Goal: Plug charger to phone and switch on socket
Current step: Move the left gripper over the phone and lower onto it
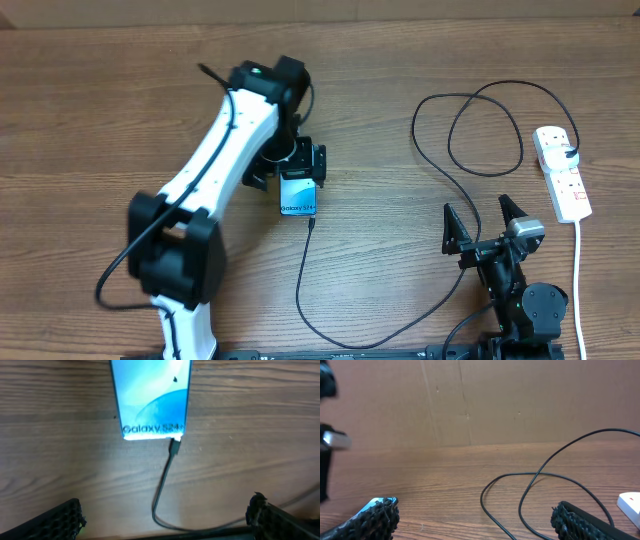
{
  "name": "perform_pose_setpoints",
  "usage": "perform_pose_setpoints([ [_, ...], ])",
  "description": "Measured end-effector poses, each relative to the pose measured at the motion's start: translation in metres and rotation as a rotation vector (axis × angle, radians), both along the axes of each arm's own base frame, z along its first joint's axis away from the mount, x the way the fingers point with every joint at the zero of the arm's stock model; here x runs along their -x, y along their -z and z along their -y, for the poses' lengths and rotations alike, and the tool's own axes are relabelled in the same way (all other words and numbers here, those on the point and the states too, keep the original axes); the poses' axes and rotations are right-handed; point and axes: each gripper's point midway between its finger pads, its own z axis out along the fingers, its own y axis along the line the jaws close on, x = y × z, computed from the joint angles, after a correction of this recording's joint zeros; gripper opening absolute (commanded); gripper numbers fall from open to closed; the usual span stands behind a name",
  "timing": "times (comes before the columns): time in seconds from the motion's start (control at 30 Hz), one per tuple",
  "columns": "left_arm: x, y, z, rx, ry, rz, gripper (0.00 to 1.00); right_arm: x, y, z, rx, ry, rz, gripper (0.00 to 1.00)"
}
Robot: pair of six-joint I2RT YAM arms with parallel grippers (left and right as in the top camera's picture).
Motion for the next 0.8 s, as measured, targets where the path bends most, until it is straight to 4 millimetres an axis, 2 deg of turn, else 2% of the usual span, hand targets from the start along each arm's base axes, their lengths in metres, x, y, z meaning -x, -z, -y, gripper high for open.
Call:
perform_pose_setpoints([
  [0.3,-0.004,0.072,0.006,-0.070,0.017,-0.117,1.00,0.000,0.000,0.000,0.000,0.000,0.000,1.00],
  [0.5,-0.020,0.103,0.012,-0.062,0.016,-0.087,1.00,0.000,0.000,0.000,0.000,0.000,0.000,1.00],
  [0.57,-0.023,0.105,0.012,-0.063,0.014,-0.077,1.00,0.000,0.000,0.000,0.000,0.000,0.000,1.00],
  [0.8,-0.053,0.106,0.009,-0.100,0.021,0.056,1.00,0.000,0.000,0.000,0.000,0.000,0.000,1.00],
])
